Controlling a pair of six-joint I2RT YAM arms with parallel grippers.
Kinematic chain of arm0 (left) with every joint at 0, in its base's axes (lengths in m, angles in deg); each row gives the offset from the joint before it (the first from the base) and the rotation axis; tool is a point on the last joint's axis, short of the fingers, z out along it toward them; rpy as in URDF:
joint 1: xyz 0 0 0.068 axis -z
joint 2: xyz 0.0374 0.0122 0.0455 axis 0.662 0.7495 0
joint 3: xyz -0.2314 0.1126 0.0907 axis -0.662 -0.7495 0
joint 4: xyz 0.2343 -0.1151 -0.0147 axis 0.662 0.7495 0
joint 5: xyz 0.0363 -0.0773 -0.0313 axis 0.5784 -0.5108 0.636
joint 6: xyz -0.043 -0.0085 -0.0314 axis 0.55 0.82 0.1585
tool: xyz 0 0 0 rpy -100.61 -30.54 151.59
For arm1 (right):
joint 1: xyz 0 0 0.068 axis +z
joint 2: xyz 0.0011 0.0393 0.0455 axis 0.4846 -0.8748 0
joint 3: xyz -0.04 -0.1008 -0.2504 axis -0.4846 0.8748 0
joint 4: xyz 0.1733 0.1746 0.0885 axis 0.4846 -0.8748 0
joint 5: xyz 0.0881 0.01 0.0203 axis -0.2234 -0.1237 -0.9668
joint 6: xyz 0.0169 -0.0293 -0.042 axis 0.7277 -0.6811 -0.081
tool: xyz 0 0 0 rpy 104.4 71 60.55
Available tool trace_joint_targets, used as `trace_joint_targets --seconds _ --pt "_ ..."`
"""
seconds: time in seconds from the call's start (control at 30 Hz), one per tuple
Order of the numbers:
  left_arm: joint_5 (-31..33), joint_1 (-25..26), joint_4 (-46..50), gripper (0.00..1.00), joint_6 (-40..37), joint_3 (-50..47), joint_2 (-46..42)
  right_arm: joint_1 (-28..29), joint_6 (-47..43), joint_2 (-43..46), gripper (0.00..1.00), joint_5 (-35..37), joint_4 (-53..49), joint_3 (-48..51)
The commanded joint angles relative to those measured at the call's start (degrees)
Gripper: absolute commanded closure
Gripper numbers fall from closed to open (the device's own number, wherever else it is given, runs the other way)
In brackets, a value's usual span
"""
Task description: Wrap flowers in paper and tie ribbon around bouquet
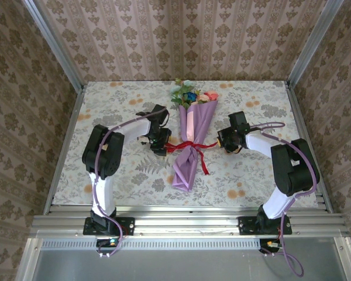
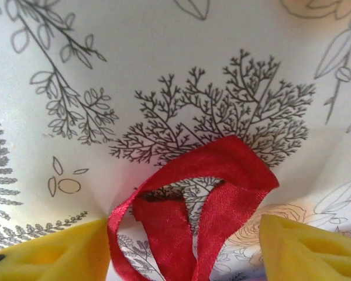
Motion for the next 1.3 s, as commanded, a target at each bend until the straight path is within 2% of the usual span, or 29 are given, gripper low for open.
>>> trace_joint_targets --seconds 0.0,0.07,0.13,0.2,0.5,0.73,1.27 --pt "-0.2 0.92 3.06 0.46 5.64 -0.33 1.85 0.45 0.74 1.05 1.0 0.05 -0.03 0.5" --pt "-0.13 0.64 1.8 0.61 5.07 -1.29 2.11 0.45 0.77 0.97 1.0 0.14 -0.12 0.41" --pt "-0.42 0.12 -0.95 0.85 5.04 -3.13 1.94 0.49 0.78 0.88 1.0 0.14 -0.21 0.22" --pt "-1.11 -0.71 -3.15 1.0 4.53 -4.55 1.9 0.45 0.7 0.73 1.0 0.14 -0.28 0.18" --pt "0.79 -4.42 -8.68 1.0 -3.86 -9.99 -3.83 -1.15 -0.85 1.99 1.0 1.46 -1.78 0.5" --pt "0.16 -7.71 -13.83 1.0 -3.44 -16.85 -7.3 -3.39 -2.9 2.21 1.0 2.95 -2.02 0.88" --pt "-0.11 -11.03 -14.38 1.0 -5.13 -19.81 -9.97 -6.13 -3.61 0.93 1.0 3.21 -1.27 1.45"
